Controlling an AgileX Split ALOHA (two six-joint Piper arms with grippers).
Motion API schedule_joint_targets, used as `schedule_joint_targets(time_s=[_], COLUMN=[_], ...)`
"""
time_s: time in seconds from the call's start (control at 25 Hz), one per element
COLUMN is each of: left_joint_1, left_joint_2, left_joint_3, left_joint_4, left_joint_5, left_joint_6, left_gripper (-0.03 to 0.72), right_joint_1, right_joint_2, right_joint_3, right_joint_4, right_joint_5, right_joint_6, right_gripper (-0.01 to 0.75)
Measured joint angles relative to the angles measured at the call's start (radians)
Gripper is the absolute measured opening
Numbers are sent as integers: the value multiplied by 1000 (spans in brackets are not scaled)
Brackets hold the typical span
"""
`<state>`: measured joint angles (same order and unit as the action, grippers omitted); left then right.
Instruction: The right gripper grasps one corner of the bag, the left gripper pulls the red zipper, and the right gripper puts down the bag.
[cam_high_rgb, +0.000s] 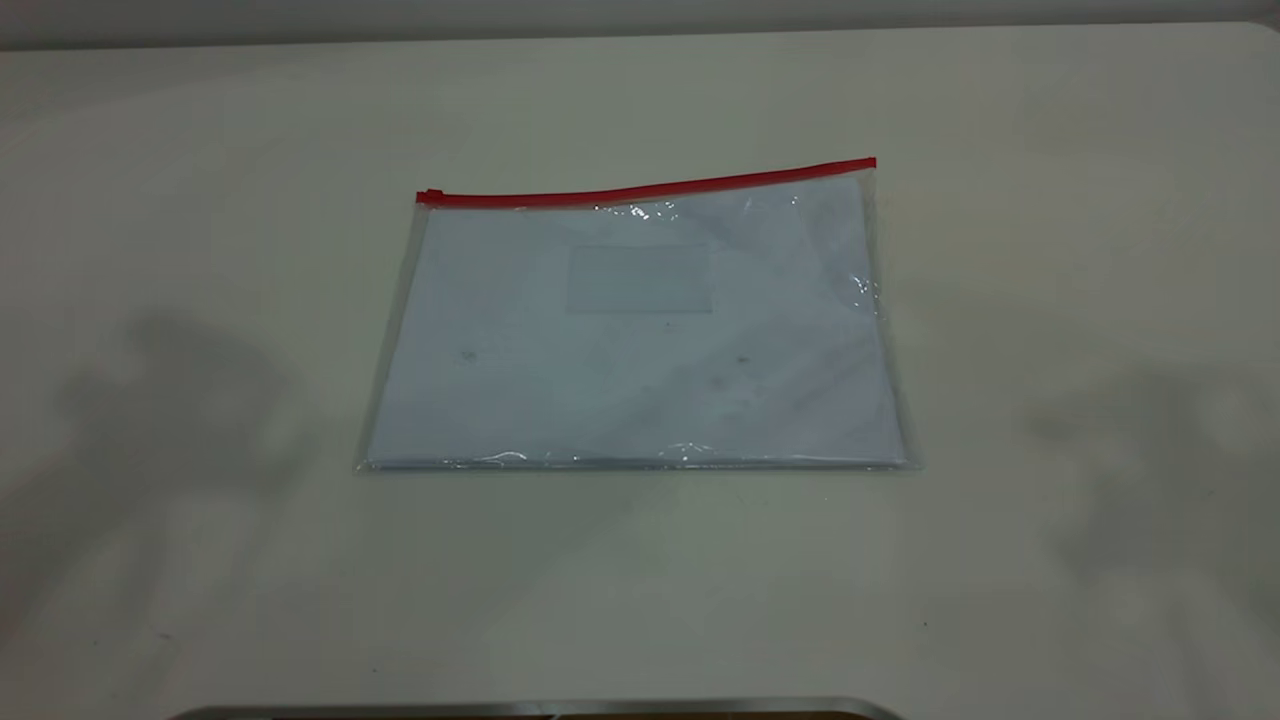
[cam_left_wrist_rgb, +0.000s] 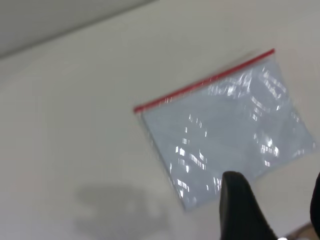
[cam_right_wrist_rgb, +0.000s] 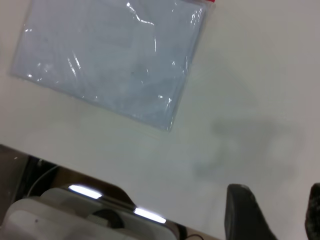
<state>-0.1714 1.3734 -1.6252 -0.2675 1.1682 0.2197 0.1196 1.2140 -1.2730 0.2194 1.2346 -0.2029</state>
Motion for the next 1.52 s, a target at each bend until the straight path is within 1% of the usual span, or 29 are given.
schedule_joint_targets(time_s=[0.24,0.44,0.6,0.72,0.84,0.96,1.12,1.28,1.52], left_joint_1=[-1,-1,-1,-1,-1,-1,-1,-1,-1], left_joint_2=[-136,-250,-367,-457,-552,-658,-795,-944,-1138], left_joint_3=[300,558,730,840,938,1022,1112,1139,1139], left_joint_4=[13,22,90,177,255,309,345,334,314], left_joint_5=[0,0,0,0,-5,-5,-14,-45,-48], left_joint_6=[-81,-117,-150,-186,-240,-283,-286,-277,-269], left_gripper=[409,409,409,409,409,409,409,409,409], right_joint_1=[0,0,0,0,0,0,0,0,0], right_joint_2=[-291,-408,-439,-439,-439,-439,-439,-439,-439], right_joint_3=[232,469,643,730,777,782,782,782,782], right_joint_4=[-68,-141,-150,-152,-154,-154,-131,-124,-123], right_joint_5=[0,-6,-79,-124,-148,-152,-144,-142,-142], right_joint_6=[0,26,42,50,51,52,53,53,53], right_gripper=[342,346,346,346,346,346,346,346,346])
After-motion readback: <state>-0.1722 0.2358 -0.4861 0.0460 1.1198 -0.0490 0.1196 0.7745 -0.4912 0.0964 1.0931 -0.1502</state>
